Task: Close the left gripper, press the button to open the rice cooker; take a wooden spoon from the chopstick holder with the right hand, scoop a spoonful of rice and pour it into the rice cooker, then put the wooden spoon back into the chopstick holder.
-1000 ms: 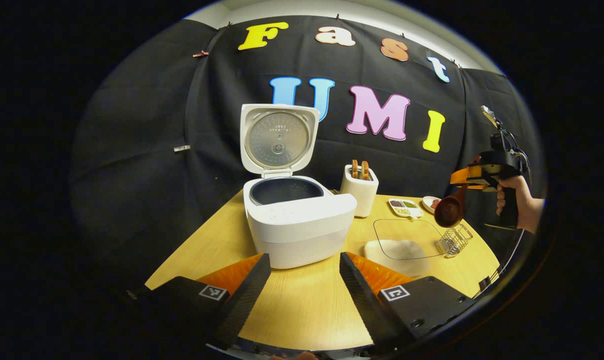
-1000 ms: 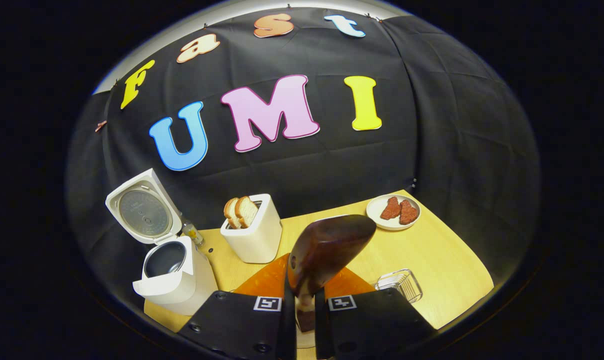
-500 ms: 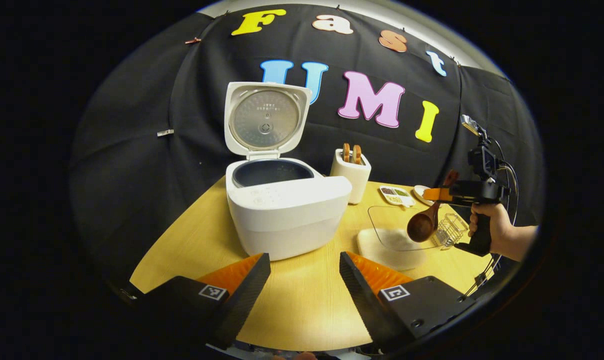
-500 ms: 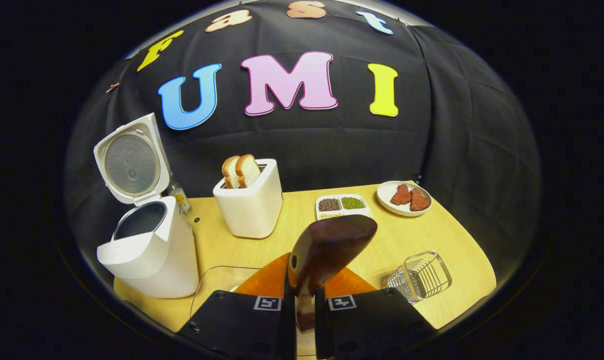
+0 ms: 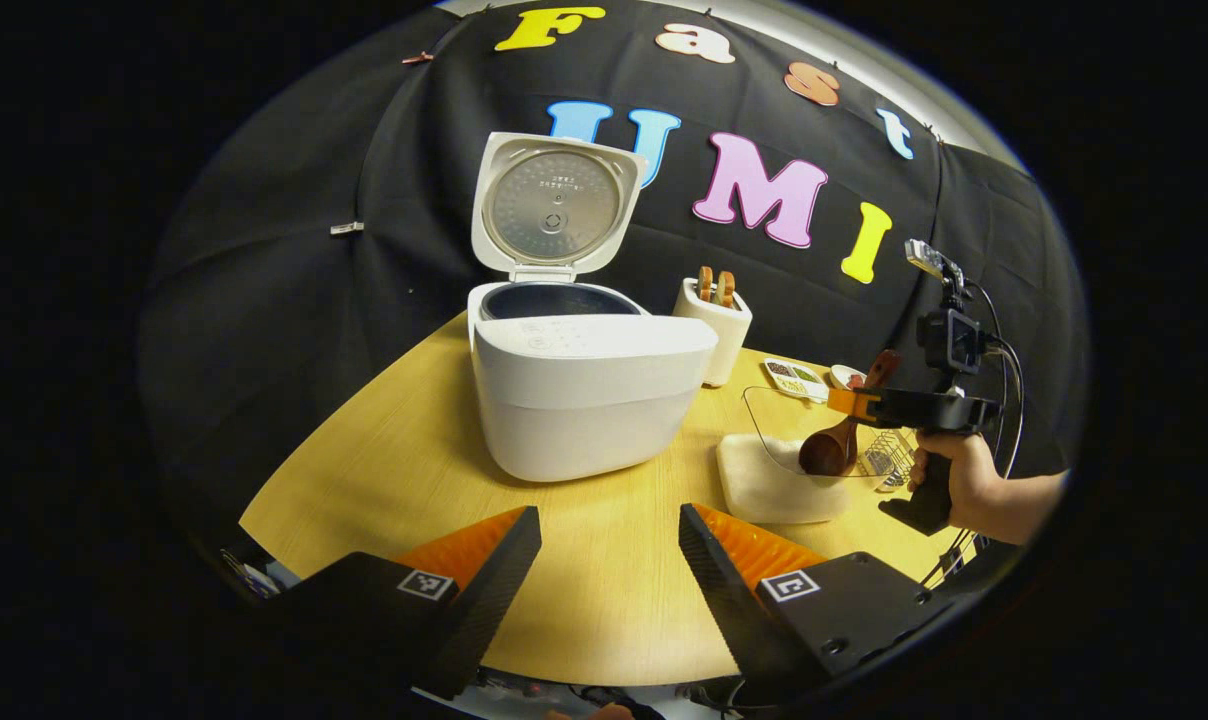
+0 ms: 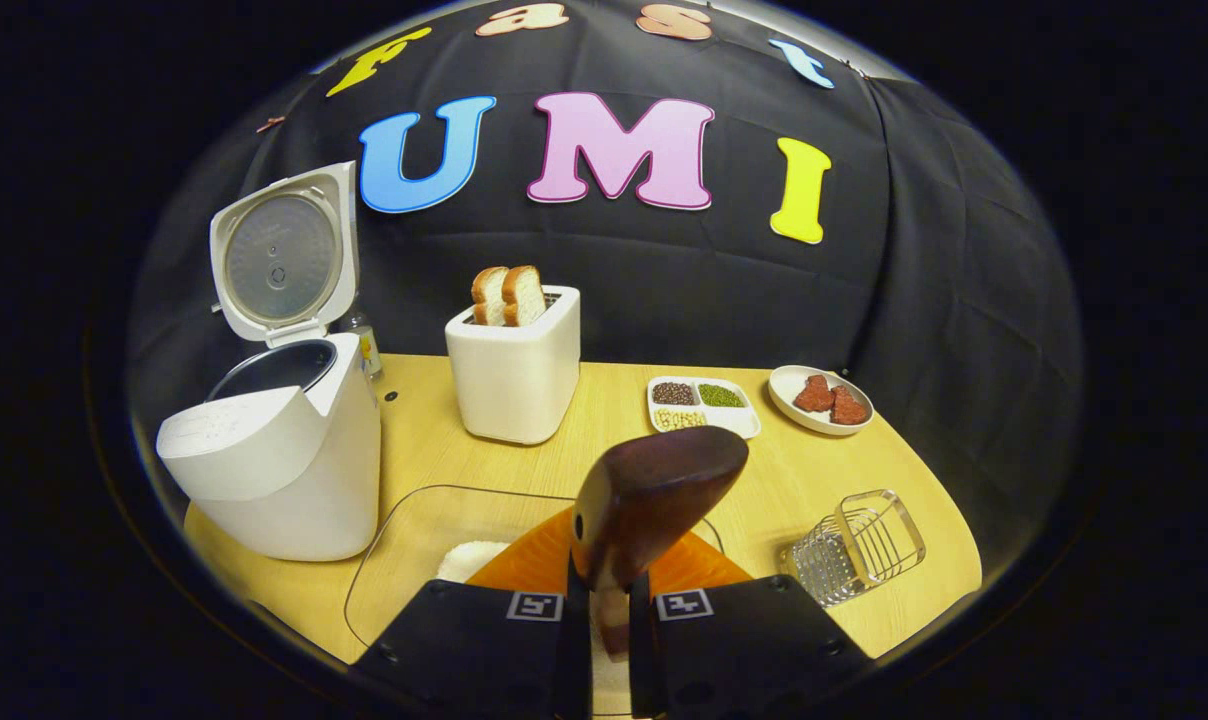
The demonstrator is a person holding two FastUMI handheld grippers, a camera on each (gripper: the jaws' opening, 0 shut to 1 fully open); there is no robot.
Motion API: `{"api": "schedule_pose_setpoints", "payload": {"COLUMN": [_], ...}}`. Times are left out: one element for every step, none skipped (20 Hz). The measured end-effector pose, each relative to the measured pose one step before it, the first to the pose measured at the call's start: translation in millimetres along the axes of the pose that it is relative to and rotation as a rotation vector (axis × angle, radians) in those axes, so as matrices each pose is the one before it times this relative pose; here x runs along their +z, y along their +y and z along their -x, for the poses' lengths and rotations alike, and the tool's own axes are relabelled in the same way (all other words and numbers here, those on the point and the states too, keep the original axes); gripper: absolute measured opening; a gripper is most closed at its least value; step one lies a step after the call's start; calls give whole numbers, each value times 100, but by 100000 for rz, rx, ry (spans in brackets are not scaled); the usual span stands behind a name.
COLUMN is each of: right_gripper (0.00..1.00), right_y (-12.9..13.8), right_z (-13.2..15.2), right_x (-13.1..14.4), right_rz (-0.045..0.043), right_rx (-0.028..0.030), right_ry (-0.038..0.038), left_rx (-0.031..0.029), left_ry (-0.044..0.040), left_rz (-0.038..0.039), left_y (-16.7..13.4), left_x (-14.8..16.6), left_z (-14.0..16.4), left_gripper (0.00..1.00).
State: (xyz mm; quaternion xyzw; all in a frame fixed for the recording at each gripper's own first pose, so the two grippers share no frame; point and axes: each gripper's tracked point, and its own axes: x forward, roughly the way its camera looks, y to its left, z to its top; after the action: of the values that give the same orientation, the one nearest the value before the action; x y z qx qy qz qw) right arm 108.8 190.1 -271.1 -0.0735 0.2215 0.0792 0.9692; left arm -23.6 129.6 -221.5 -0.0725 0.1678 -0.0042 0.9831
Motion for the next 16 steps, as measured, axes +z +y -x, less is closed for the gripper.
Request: {"api": "schedule_pose_setpoints", "payload": {"right_gripper": [19,19,19,19,19,19,19,19,19,19,19,19,19,19,19,19], "right_y": [744,721,643,564,505,405,353,293,276,234,223,347,410,266,56,42], "right_z": [296,287,296,203,211,147,82,35,-70,-81,-64,-4,-20,-54,34,7], "right_x": [-341,-511,-451,-266,-213,-238,-295,-159,-92,-62,-72,-116,-225,-85,7,49], "right_rz": [-764,-1282,-1584,-1761,-2145,-2849,-3740,-4021,-4114,-3944,-3893,-4347,-4591,-4254,-3485,-2772], "right_rx": [1132,1088,707,979,722,695,853,781,849,628,854,1462,1529,771,-57,-51], "right_ry": [930,1149,1129,1040,1392,1571,1796,1758,1715,1843,1787,1857,2228,1922,1080,1168], "left_rx": [344,338,216,338,442,602,500,236,127,122,182,117,25,127,70,119], "left_ry": [-180,-344,-541,-414,-295,-104,-110,-73,184,431,503,352,128,59,-8,-16], "left_rz": [274,-54,-384,-643,-610,-323,115,537,786,852,805,776,551,317,89,-135], "left_y": [160,111,159,162,268,123,191,113,106,26,34,-68,28,-9,-21,23], "left_x": [144,126,276,117,243,38,31,-24,-82,-273,-174,-209,32,-114,19,-18], "left_z": [-3,-79,-8,-14,-89,-31,99,56,112,12,54,22,121,36,-4,-11], "left_gripper": [96,96,96,96,96,96,96,96,96,96,96,96,96,96,96,96]}}
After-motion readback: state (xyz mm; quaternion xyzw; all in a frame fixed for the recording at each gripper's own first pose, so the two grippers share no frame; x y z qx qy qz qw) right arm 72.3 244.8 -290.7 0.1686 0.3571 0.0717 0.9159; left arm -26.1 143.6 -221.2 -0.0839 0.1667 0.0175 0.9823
